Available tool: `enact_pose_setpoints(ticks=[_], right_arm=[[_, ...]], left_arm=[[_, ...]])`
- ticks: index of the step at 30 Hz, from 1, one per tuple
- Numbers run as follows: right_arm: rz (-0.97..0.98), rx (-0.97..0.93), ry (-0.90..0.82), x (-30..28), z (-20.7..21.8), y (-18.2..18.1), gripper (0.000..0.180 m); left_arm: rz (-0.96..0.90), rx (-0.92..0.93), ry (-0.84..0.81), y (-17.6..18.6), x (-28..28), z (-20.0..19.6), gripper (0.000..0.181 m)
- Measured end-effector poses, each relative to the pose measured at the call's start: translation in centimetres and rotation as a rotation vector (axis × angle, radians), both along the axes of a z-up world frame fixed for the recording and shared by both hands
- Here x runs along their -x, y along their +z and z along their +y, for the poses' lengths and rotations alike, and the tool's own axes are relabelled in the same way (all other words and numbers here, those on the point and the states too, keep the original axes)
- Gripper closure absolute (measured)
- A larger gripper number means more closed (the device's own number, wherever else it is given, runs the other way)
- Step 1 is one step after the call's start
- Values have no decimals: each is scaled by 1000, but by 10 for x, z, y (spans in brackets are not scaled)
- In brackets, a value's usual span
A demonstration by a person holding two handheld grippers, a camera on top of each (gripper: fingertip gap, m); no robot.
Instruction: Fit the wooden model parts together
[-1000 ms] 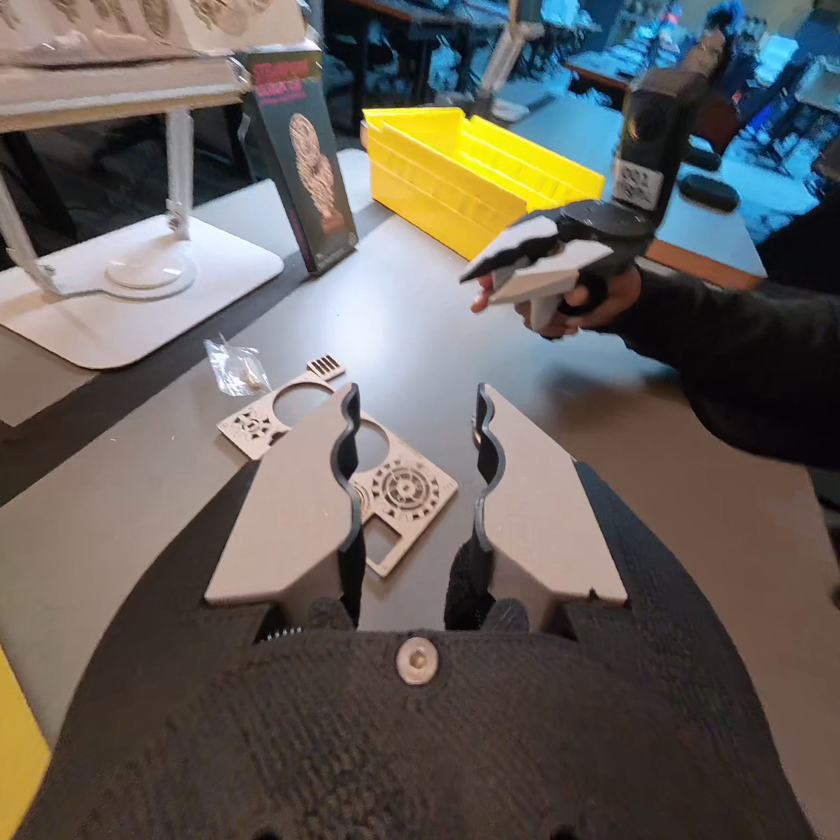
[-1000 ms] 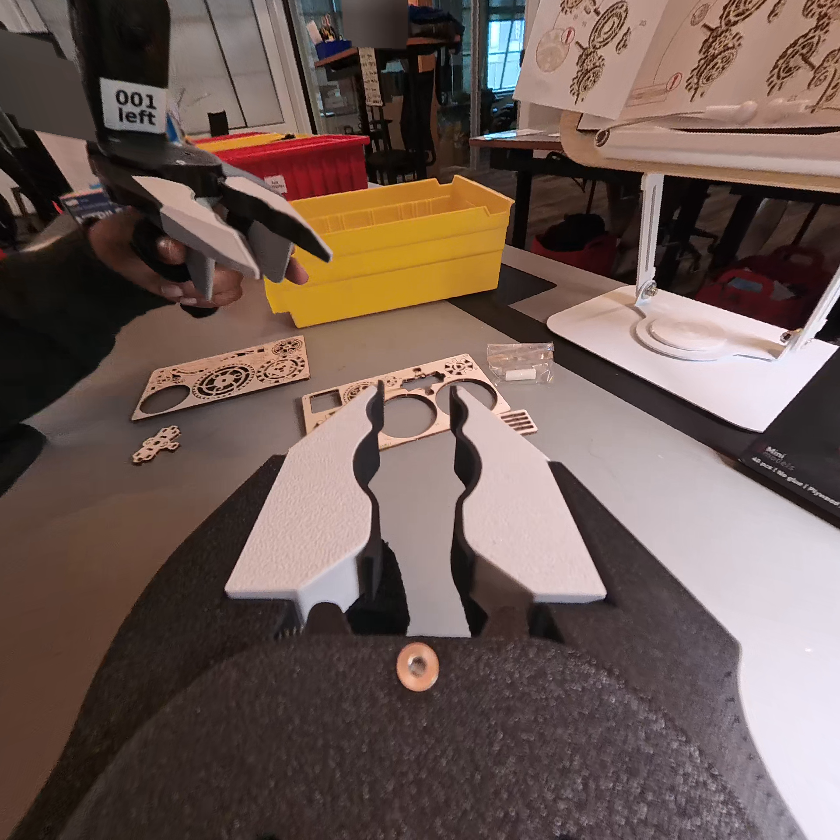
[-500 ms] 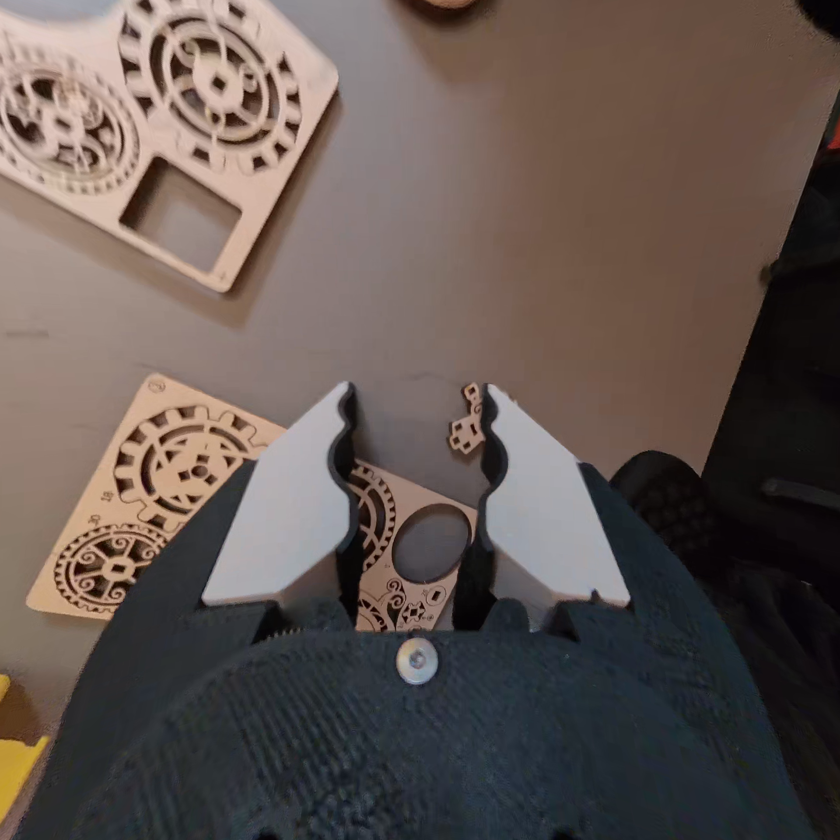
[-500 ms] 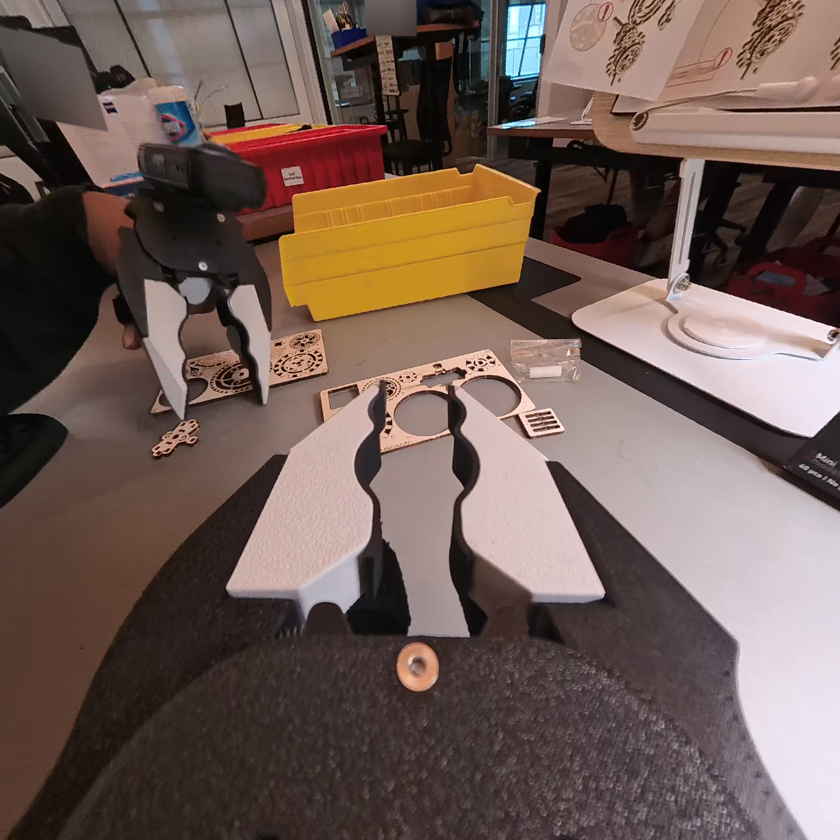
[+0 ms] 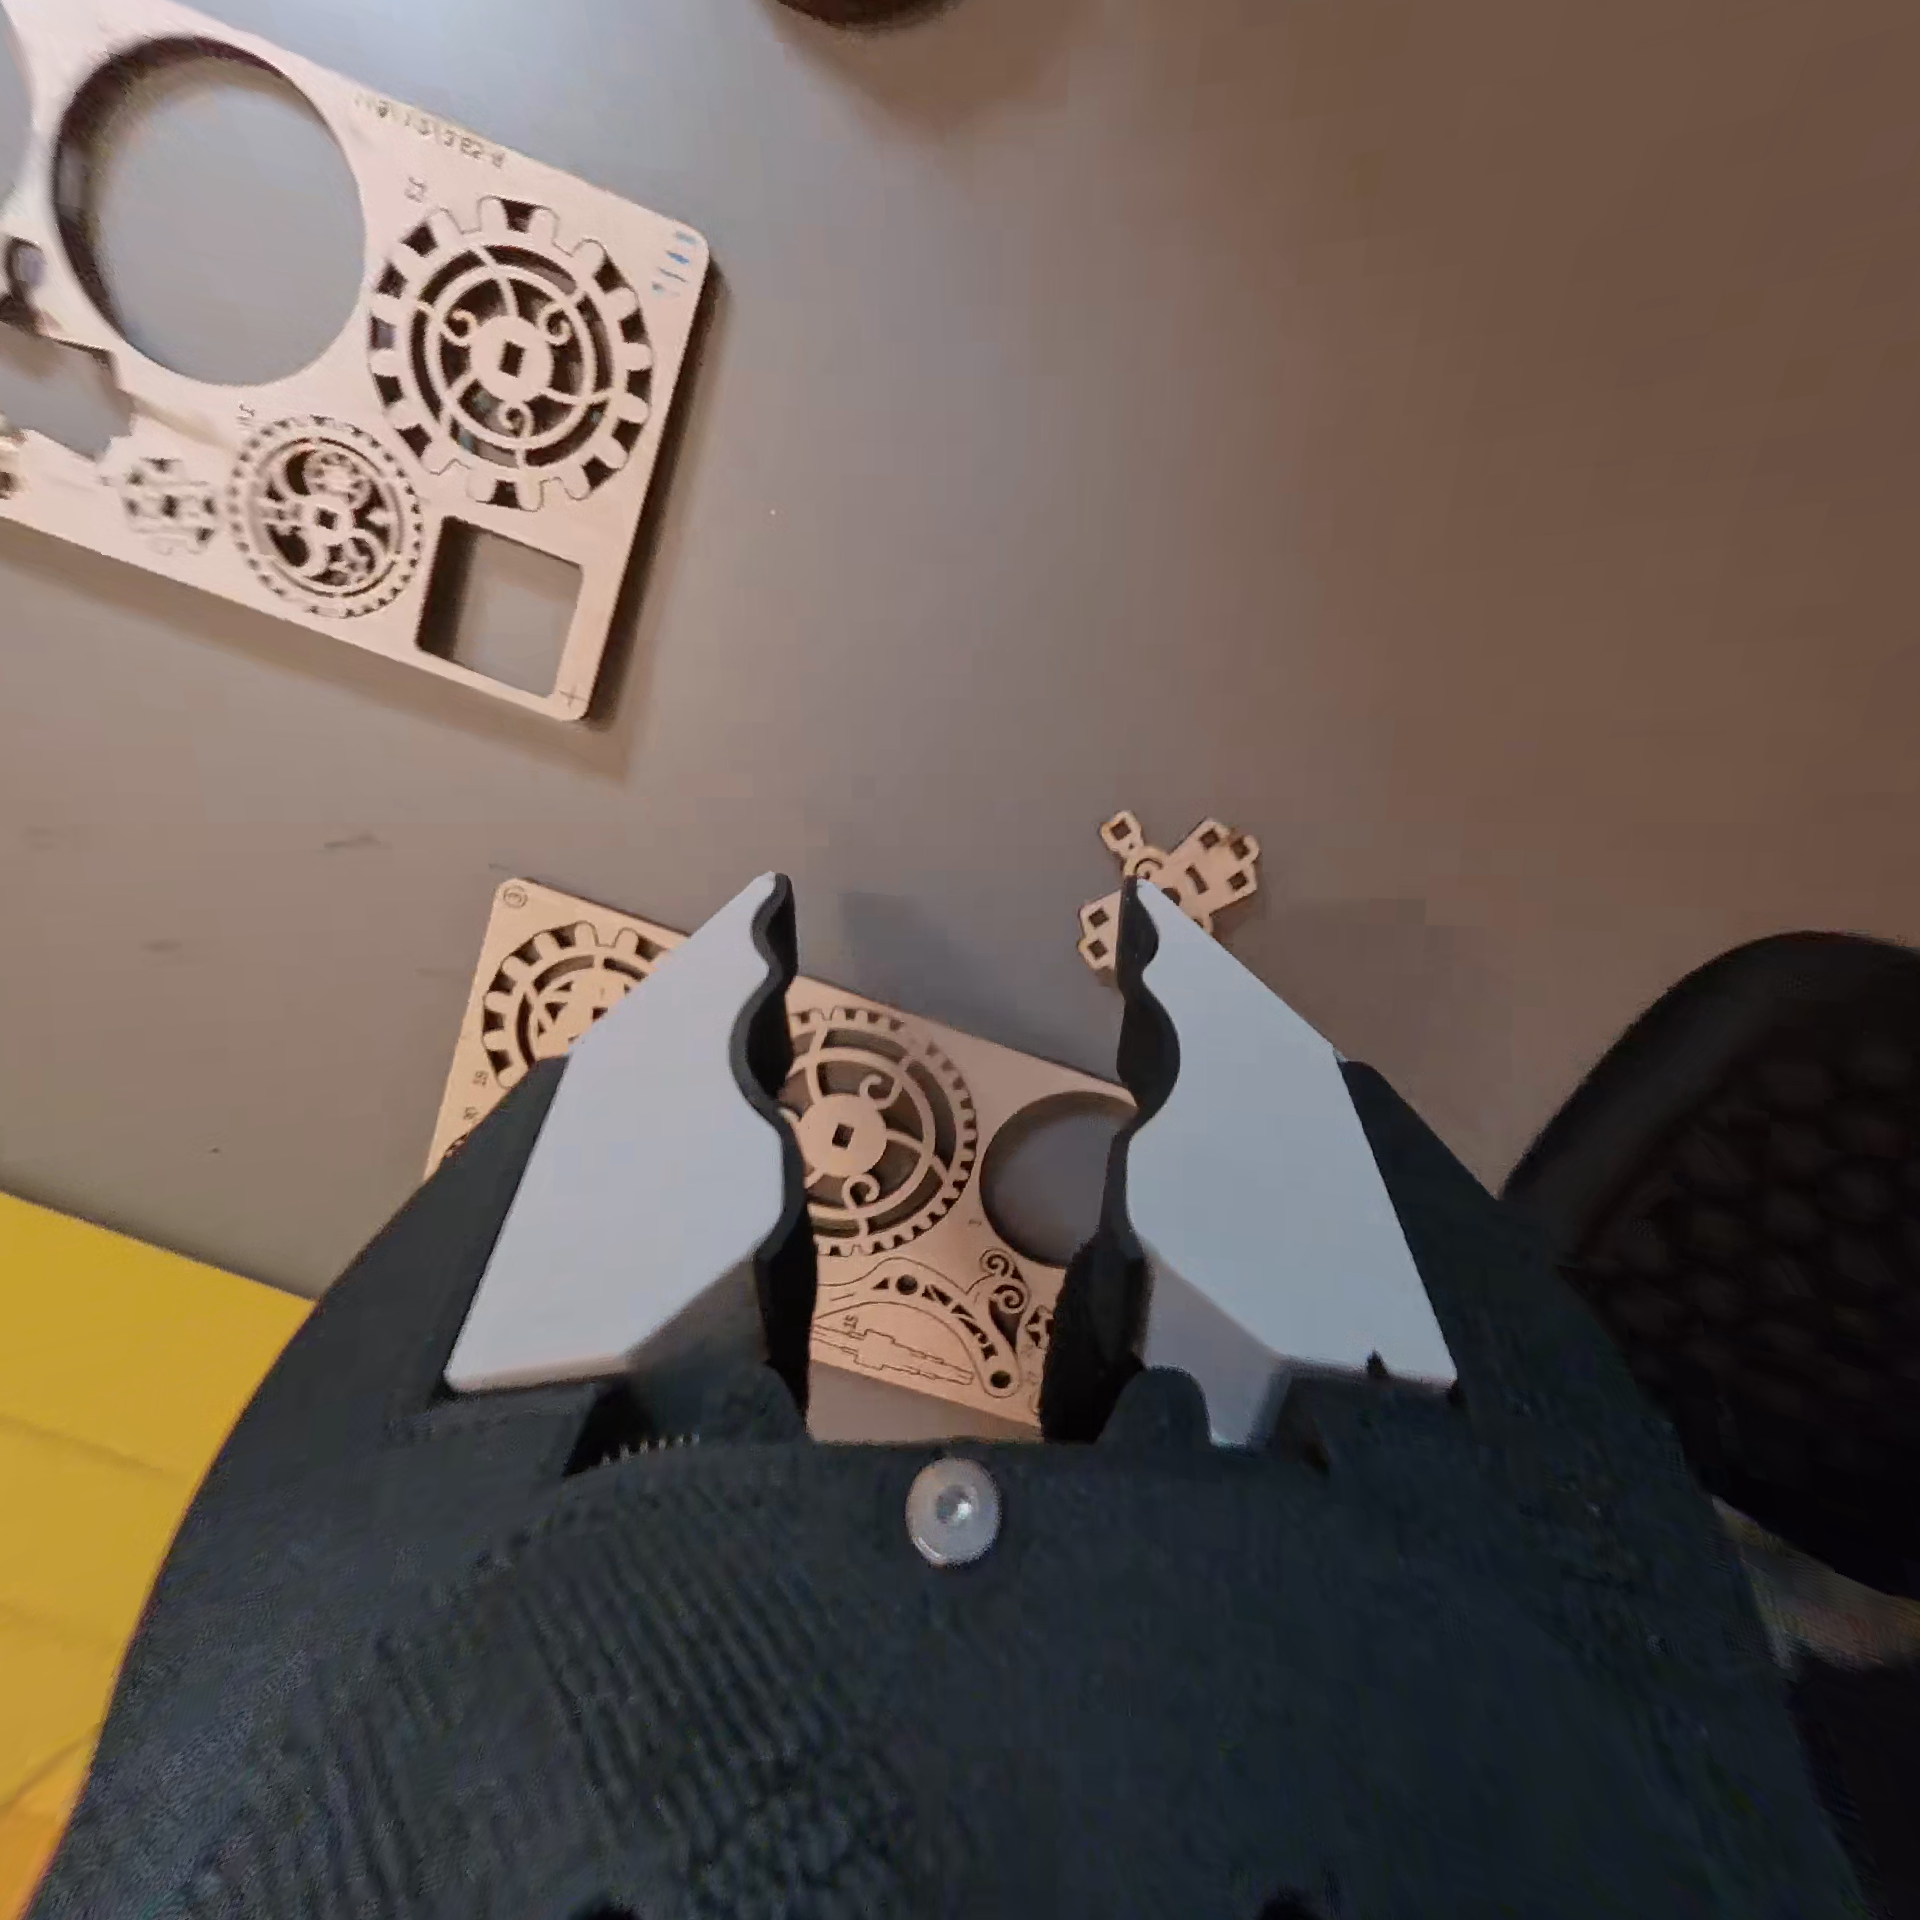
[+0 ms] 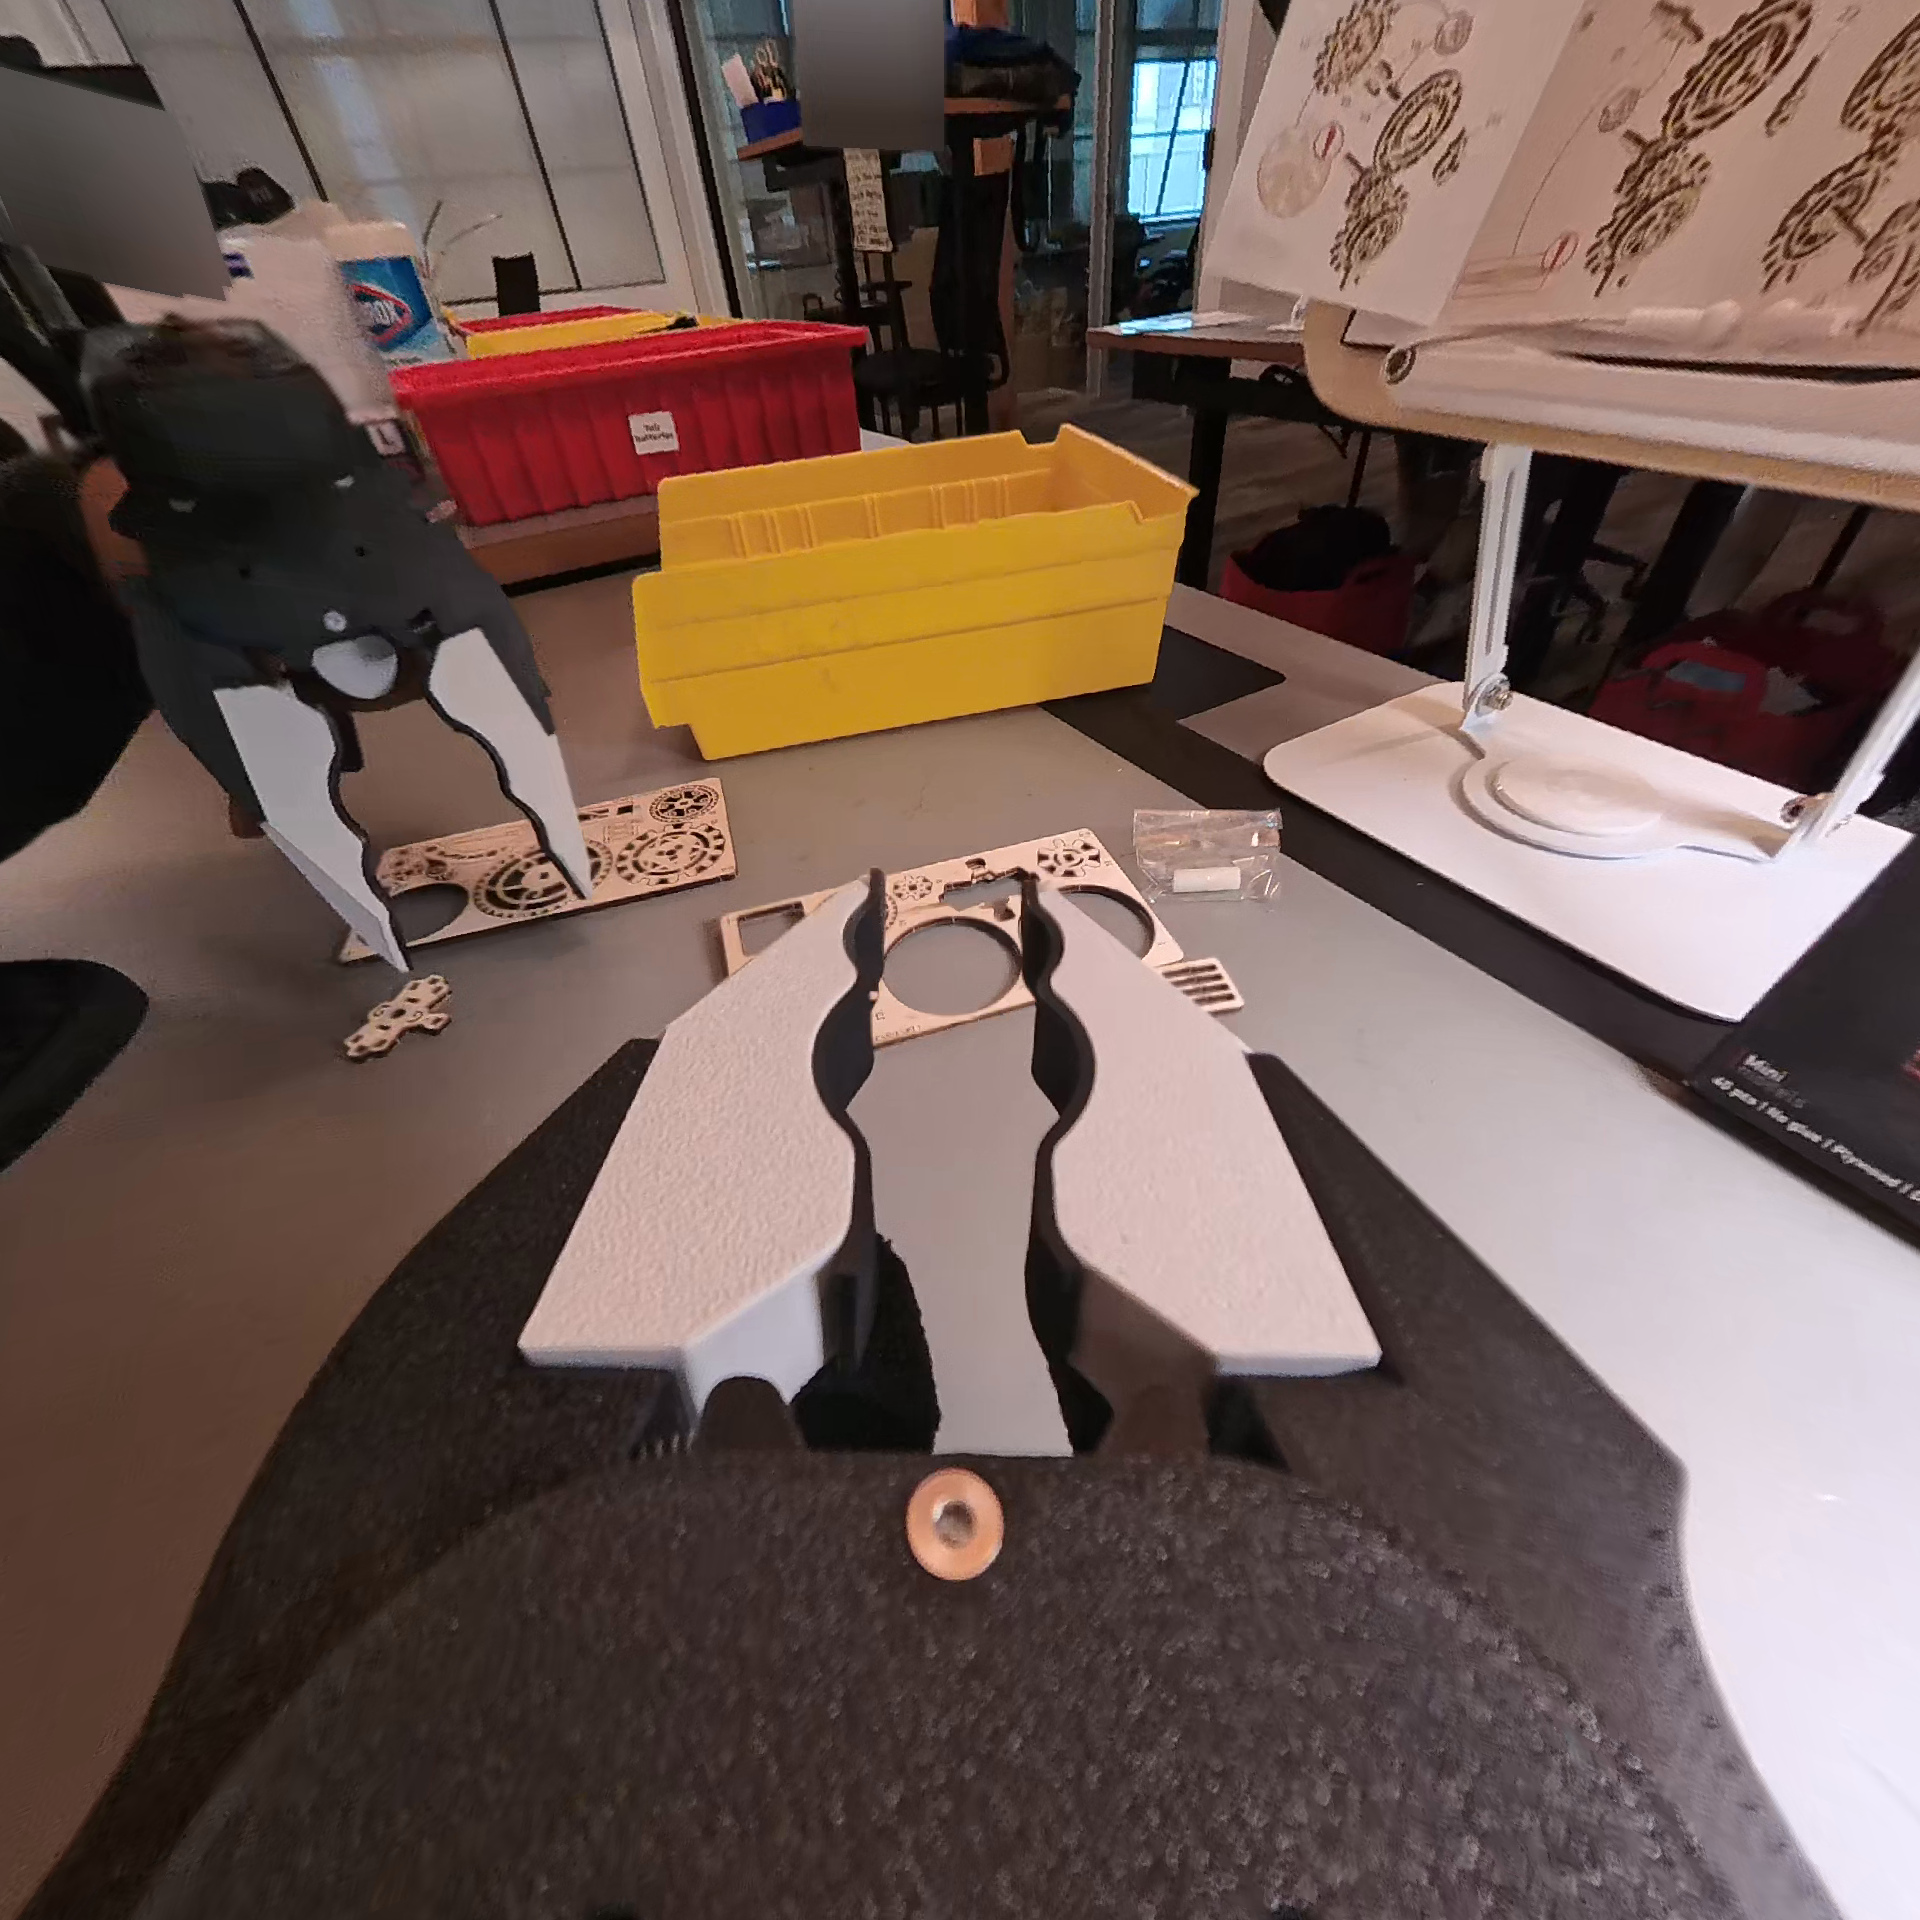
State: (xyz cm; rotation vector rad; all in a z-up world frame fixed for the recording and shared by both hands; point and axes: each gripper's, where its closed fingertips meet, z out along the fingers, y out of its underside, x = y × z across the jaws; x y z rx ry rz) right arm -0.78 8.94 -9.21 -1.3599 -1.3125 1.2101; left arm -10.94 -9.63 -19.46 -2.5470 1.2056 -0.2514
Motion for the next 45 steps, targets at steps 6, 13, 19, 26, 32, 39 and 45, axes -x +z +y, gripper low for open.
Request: enact_pose_setpoints(ticks=[6,13,19,26,32,39,45], right_arm=[[55,86,3,-17,-11,11,157],[60,179,-18,-42,-30,1,157],[51,196,-50,-43,-27,-17,157],[-5,160,-43,-36,-30,-33,157],[-1,165,-42,-36,-31,-33,157],[3,160,-42,-39,-31,-31,157],[-4,168,-37,-39,-31,-34,157]], left_arm=[[-211,-239,-21,-1,-5,-7,122],[-305,-211,-116,-15,-21,-17,127],[-353,-180,-130,-16,-24,-26,127],[-330,-228,-119,-15,-22,-25,126],[-333,-267,-102,-13,-25,-18,149],[-420,-296,-94,1,-29,-18,137],[-382,-200,-120,-15,-28,-31,117]])
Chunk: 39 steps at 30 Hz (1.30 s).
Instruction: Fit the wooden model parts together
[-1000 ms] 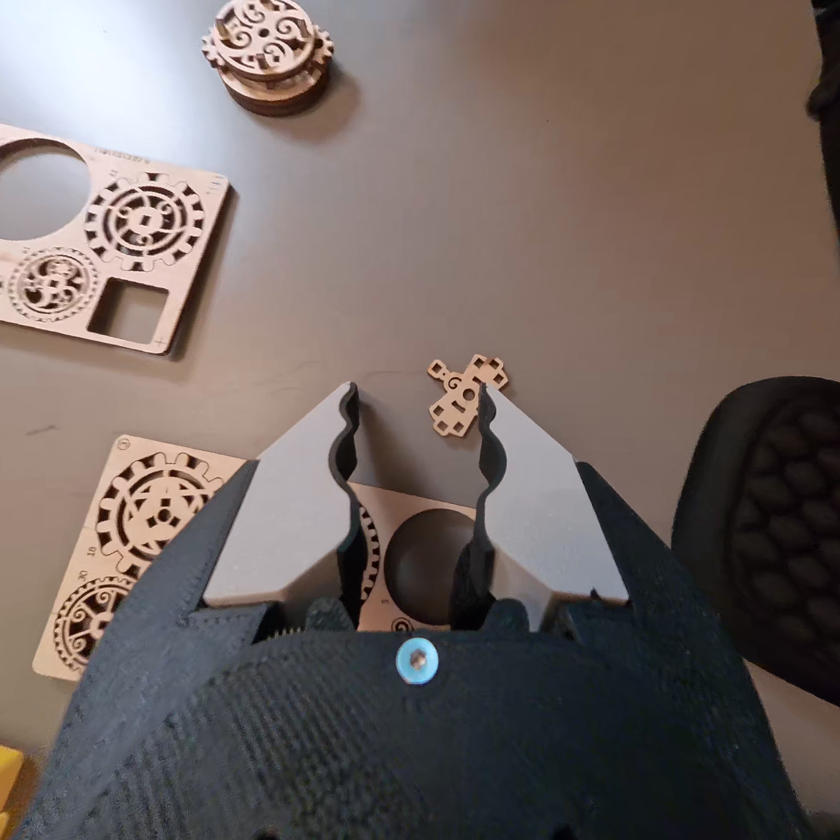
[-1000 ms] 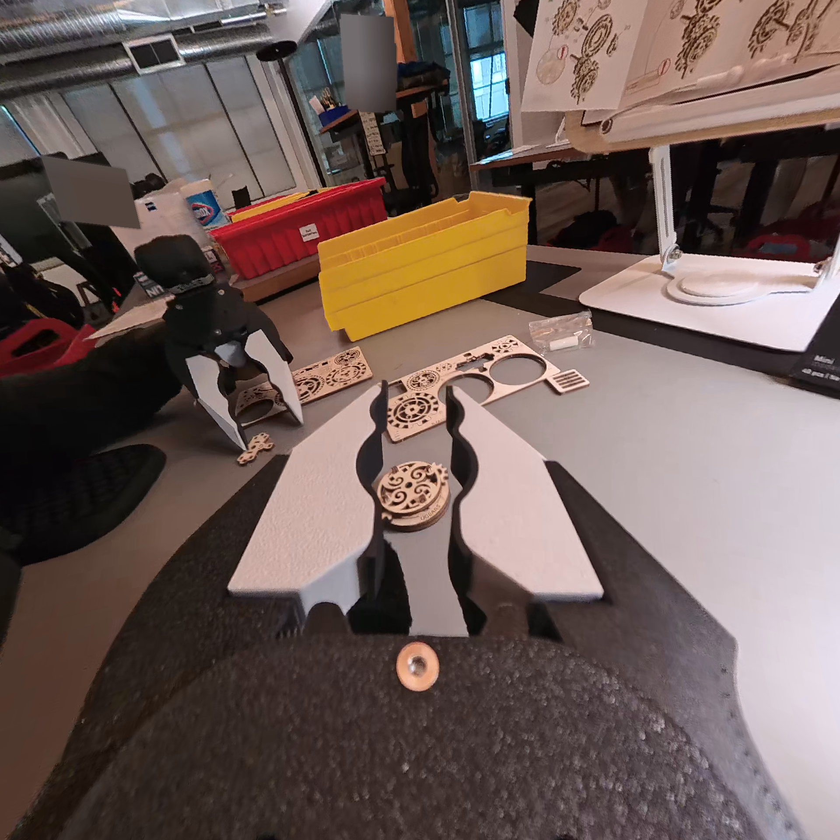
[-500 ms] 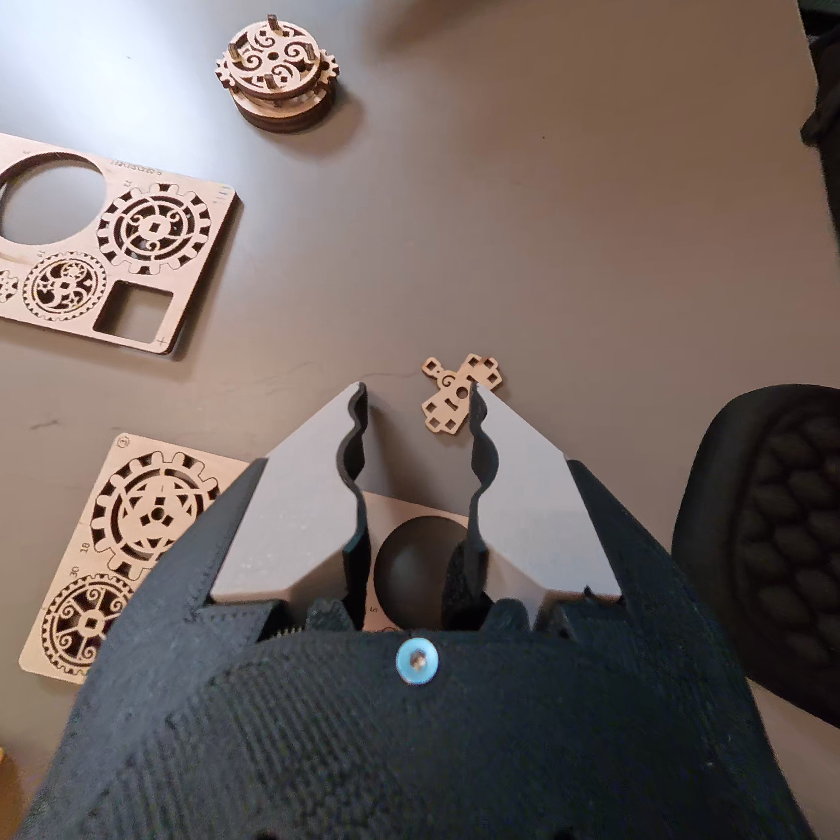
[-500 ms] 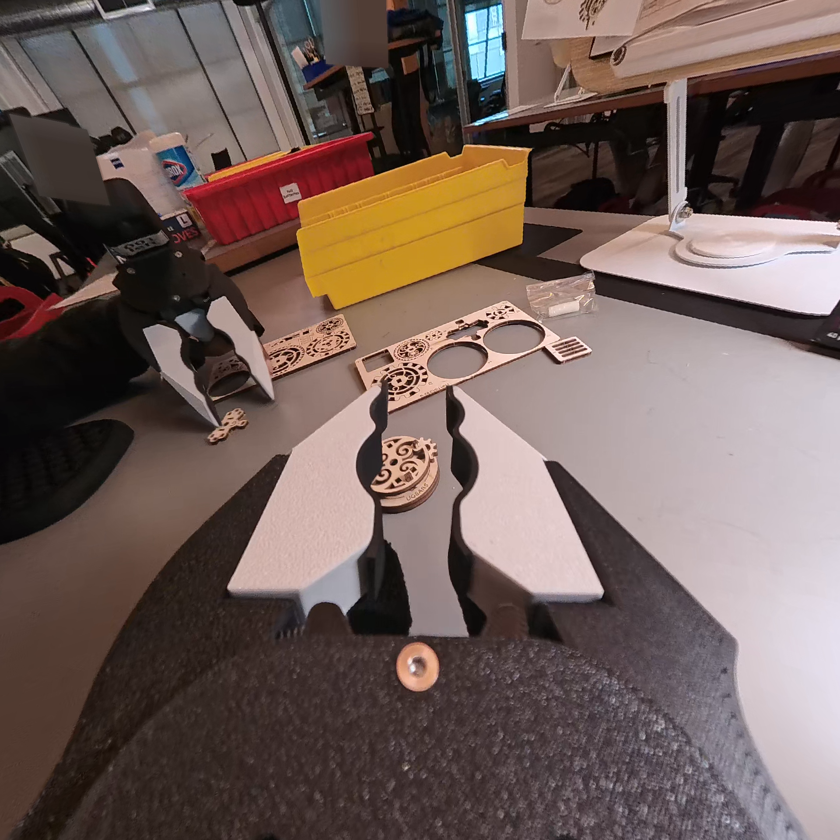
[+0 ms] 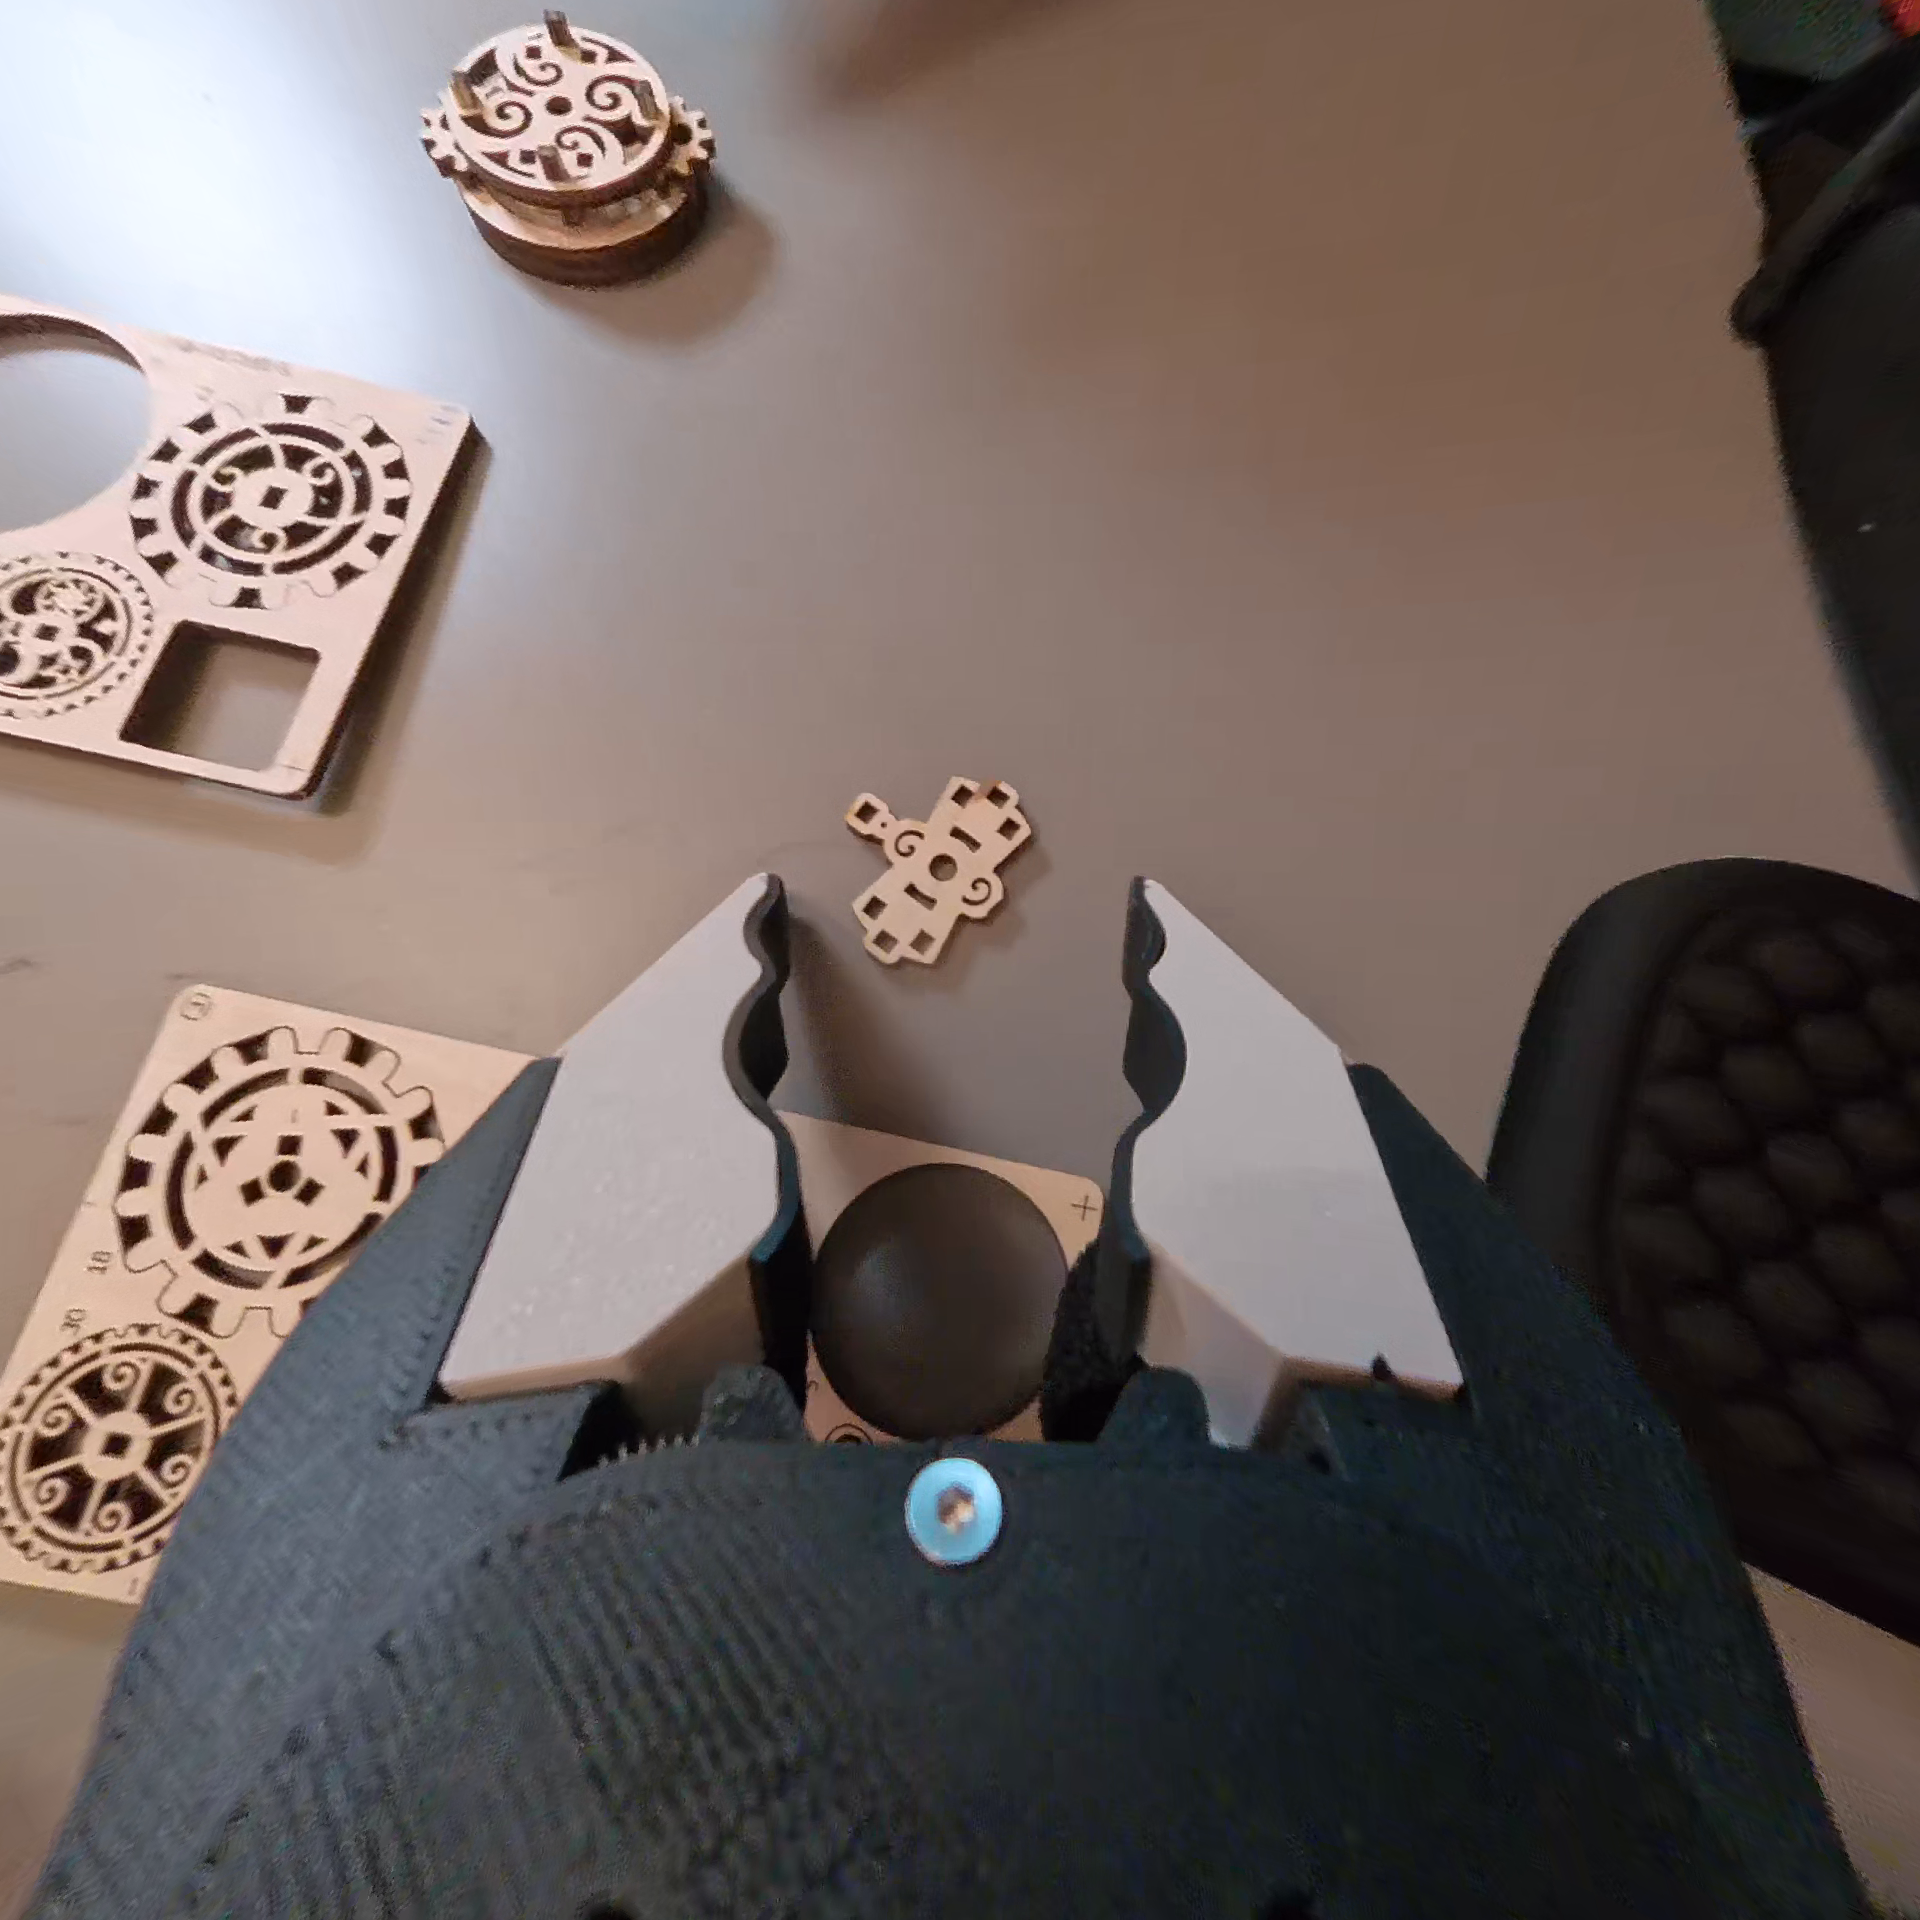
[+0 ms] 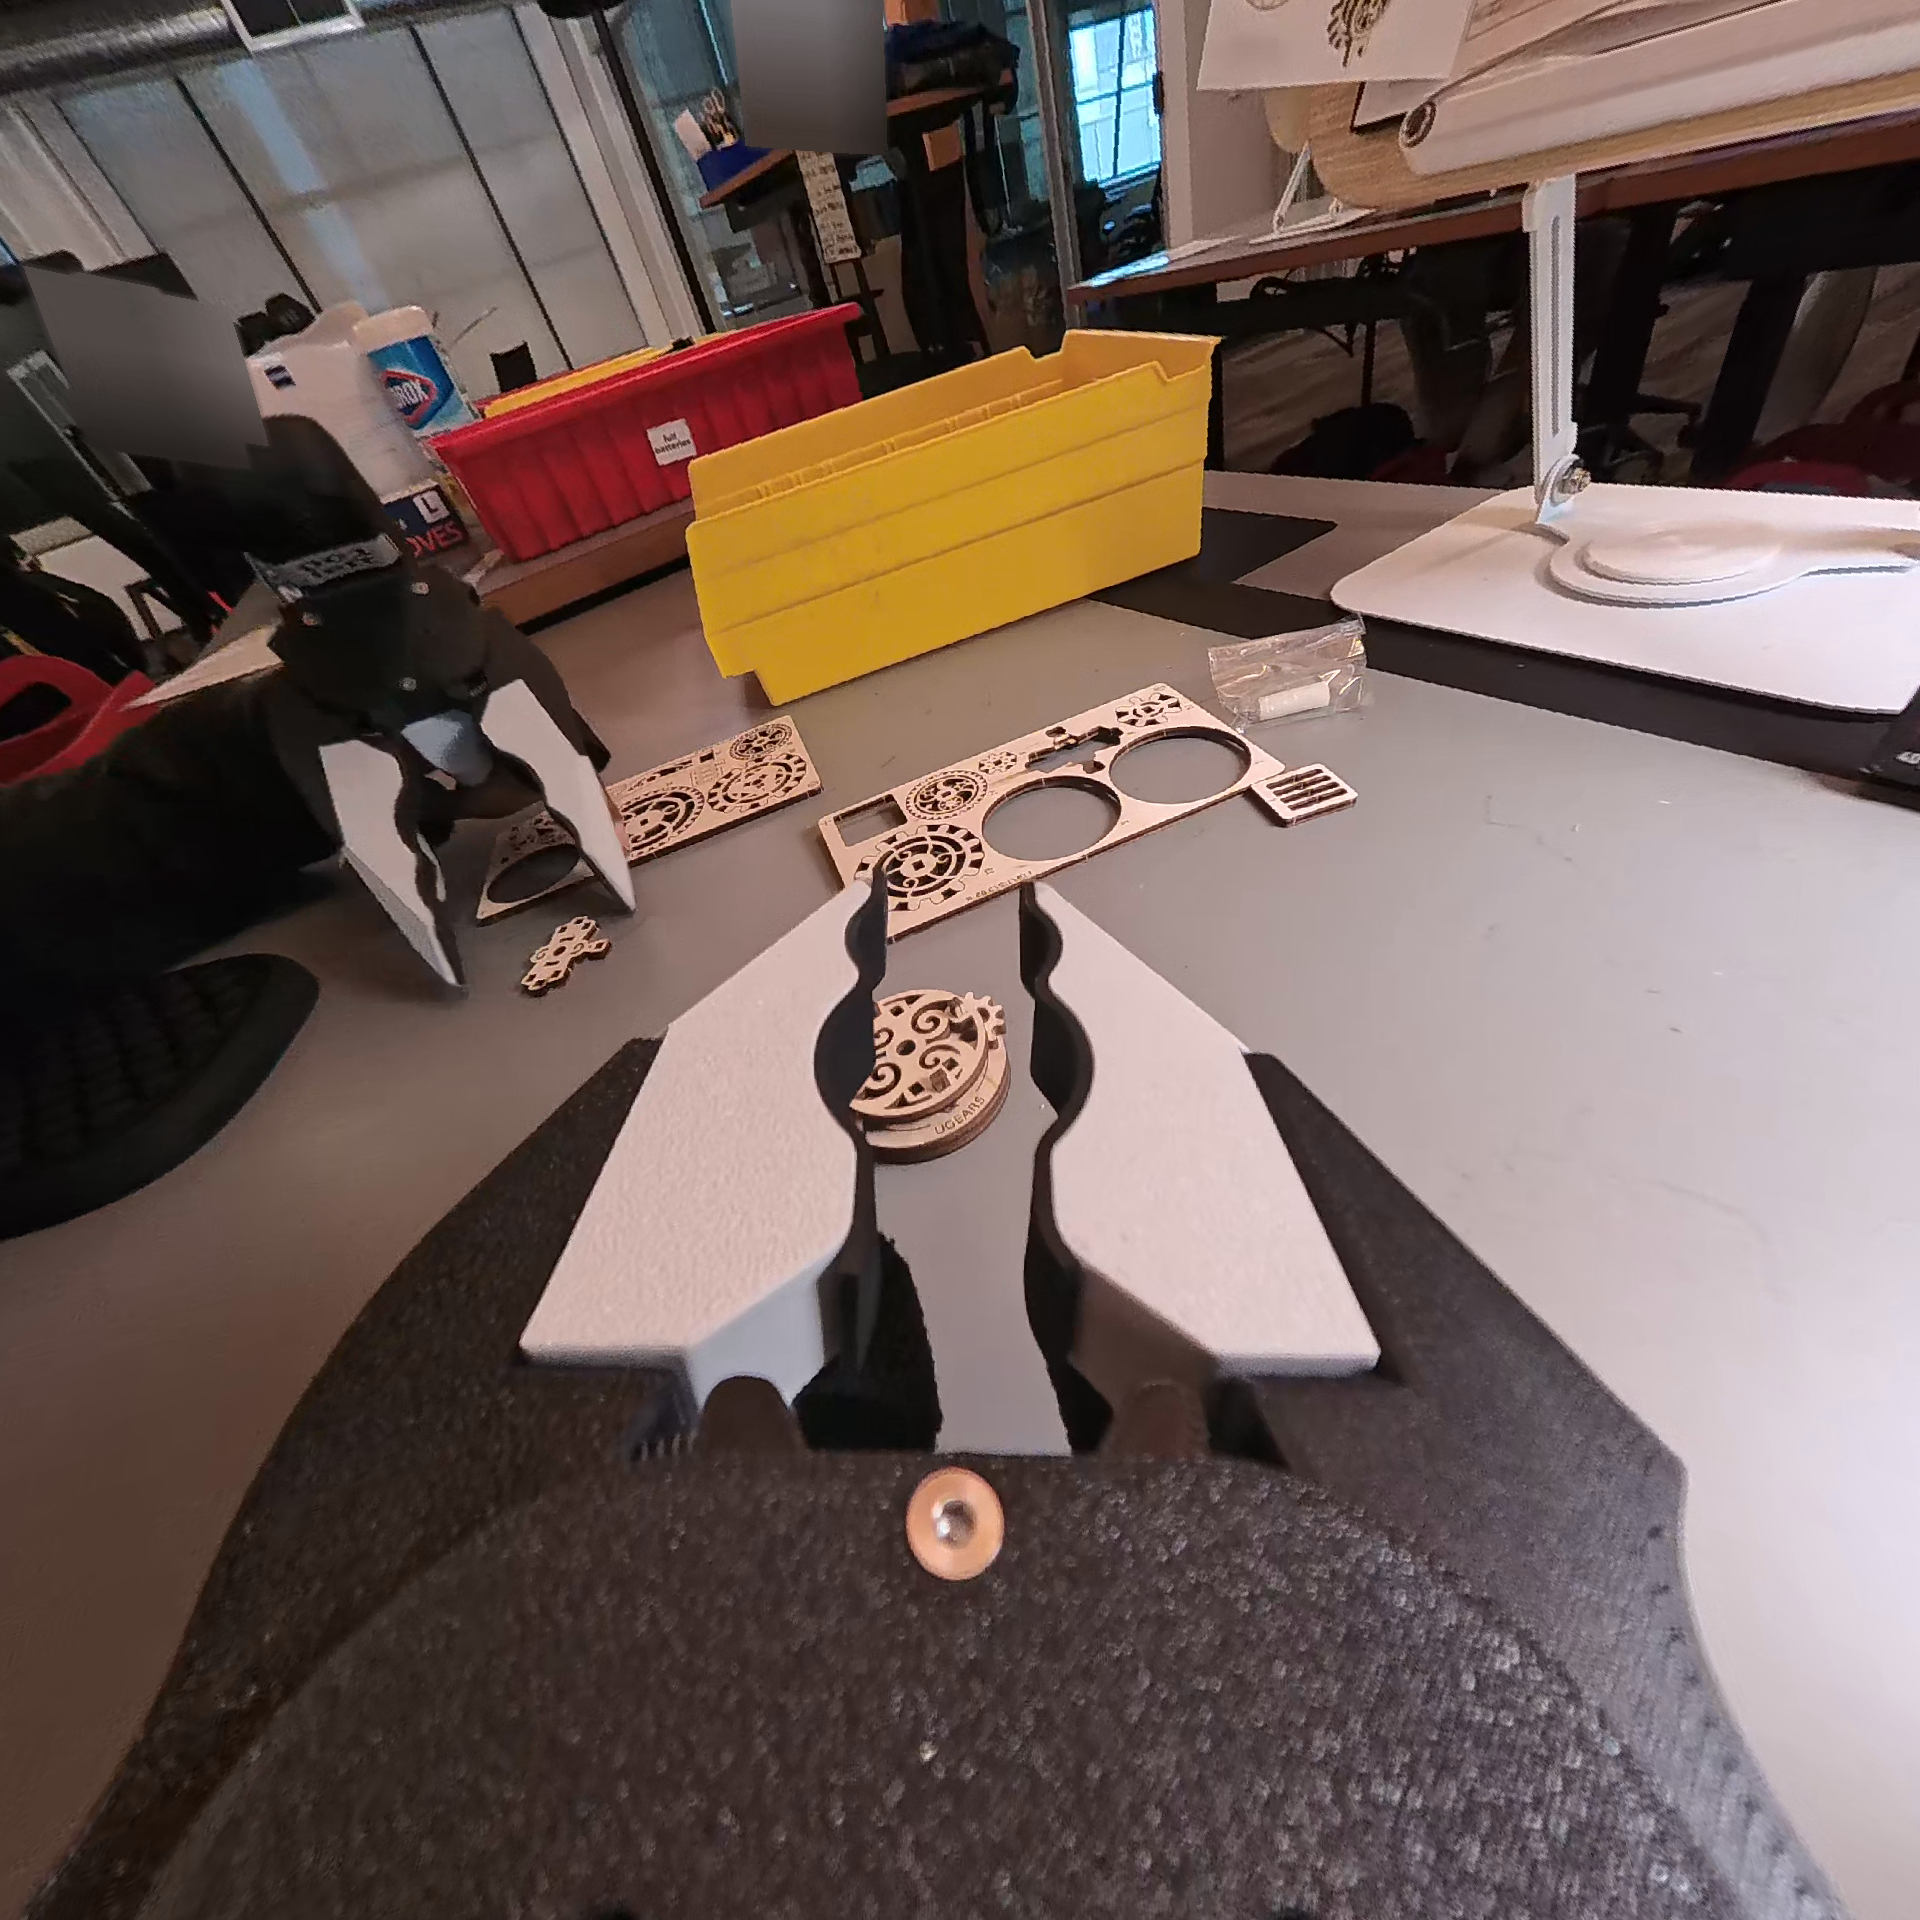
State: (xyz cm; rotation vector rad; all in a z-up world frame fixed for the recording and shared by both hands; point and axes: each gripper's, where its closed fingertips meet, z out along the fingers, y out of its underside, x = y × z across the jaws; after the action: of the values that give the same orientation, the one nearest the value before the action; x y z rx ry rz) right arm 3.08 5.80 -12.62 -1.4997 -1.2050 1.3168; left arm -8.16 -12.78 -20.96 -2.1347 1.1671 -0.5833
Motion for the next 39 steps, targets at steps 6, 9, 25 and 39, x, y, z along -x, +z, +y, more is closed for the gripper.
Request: enact_pose_setpoints(ticks=[6,9,25,39], right_arm=[[-18,-1,17,1,-4,-4,157],[-26,-4,22,2,-5,-6,157],[-26,-4,19,0,-4,-6,157],[-31,-13,40,1,-12,-8,157]], left_arm=[[58,-35,16,-3,2,5,128],[64,-48,34,-3,4,8,143],[-76,-175,151,29,17,28,153],[47,-368,172,36,18,40,153]])
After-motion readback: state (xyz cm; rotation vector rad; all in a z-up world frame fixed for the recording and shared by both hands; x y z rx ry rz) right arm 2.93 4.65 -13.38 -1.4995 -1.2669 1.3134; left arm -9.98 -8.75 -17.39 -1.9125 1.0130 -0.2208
